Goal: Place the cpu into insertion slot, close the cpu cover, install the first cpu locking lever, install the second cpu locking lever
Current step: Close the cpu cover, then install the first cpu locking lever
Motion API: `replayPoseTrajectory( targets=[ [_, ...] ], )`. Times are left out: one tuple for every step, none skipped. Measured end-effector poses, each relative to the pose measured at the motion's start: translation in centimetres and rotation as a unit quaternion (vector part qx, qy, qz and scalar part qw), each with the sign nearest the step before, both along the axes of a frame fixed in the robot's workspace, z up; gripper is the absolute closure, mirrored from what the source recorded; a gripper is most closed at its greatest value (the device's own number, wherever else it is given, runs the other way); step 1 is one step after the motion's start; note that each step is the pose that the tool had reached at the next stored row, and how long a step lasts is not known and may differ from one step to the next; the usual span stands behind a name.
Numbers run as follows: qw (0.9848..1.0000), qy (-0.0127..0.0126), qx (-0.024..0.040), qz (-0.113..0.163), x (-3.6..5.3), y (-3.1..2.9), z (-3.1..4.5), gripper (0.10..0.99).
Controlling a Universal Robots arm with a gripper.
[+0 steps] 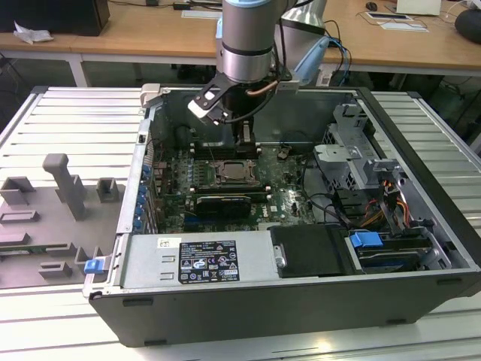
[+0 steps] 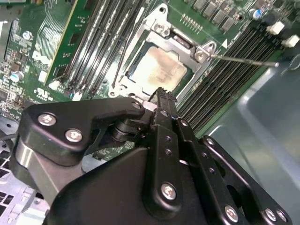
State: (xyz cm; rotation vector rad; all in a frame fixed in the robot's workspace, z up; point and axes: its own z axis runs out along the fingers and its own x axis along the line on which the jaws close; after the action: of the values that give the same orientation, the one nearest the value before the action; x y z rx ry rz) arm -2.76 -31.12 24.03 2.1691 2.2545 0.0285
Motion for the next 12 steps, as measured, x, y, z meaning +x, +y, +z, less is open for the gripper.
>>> replayPoseTrajectory(
  targets=[
    [1.0, 0.0001, -0.0001, 0.0, -0.16, 0.0, -0.01, 0.98],
    [1.0, 0.0, -0.0001, 0.0, -0.27, 0.0, -0.01, 0.98],
    [1.0, 0.0001, -0.0001, 0.0, -0.52, 0.0, -0.03, 0.98],
    [1.0, 0.0, -0.0001, 0.0, -0.74, 0.0, -0.05, 0.98],
    [1.0, 0.0, -0.0001, 0.0, -1.1, 0.0, -0.06, 0.98],
    [1.0, 0.0, 0.0, 0.0, -1.34, 0.0, -0.08, 0.98],
    [1.0, 0.0001, -0.0001, 0.0, -1.58, 0.0, -0.08, 0.98],
    [1.0, 0.0, -0.0001, 0.0, -1.81, 0.0, -0.09, 0.98],
    [1.0, 0.0001, -0.0001, 0.0, -1.92, 0.0, -0.09, 0.98],
    [1.0, 0.0001, -0.0001, 0.0, -1.97, 0.0, -0.09, 0.98],
    [1.0, 0.0001, -0.0002, 0.0, -1.98, -0.01, 0.04, 0.98],
    [1.0, 0.0001, -0.0002, 0.0, -1.98, -0.01, 0.34, 0.98]
  ],
)
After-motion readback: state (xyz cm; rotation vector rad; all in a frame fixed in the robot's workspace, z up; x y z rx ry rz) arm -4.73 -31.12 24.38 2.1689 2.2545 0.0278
